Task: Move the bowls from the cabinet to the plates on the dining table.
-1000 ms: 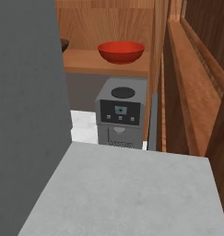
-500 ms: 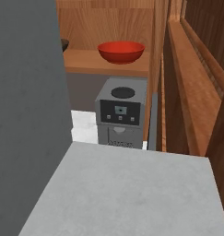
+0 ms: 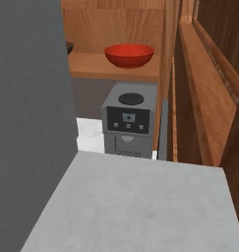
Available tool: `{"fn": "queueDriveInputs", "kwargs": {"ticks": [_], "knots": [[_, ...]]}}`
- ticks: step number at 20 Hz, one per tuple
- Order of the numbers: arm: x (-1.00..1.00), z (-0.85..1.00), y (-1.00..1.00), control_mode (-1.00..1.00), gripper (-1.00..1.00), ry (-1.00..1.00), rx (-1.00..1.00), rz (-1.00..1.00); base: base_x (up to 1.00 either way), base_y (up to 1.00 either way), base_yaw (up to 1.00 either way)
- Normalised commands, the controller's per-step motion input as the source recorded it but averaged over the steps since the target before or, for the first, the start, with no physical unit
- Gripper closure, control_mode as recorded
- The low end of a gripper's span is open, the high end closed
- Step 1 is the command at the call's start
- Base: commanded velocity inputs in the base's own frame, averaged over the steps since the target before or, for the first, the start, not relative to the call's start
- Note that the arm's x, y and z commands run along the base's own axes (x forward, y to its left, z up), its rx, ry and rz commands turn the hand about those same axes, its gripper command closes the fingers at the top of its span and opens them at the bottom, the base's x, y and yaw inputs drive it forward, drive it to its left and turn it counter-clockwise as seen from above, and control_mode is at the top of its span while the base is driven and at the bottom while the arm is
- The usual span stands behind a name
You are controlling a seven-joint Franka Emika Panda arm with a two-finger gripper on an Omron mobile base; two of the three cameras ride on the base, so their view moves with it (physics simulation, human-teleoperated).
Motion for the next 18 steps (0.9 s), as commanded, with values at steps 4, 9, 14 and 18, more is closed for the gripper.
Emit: {"fn": "queueDriveInputs", "kwargs": {"ticks": [4, 9, 14, 18], "knots": [[0.00, -0.10, -0.34, -1.00, -1.00, -0.01, 0.00, 0.39, 0.00, 0.00, 0.00], [0.00, -0.17, -0.16, -1.00, -1.00, 0.00, -0.01, 0.46, 0.00, 0.00, 0.00], [0.00, -0.12, -0.15, -1.00, -1.00, 0.00, -0.01, 0.46, 0.00, 0.00, 0.00], [0.01, -0.04, -0.15, -1.00, -1.00, 0.00, 0.00, 0.46, 0.00, 0.00, 0.00]]}}
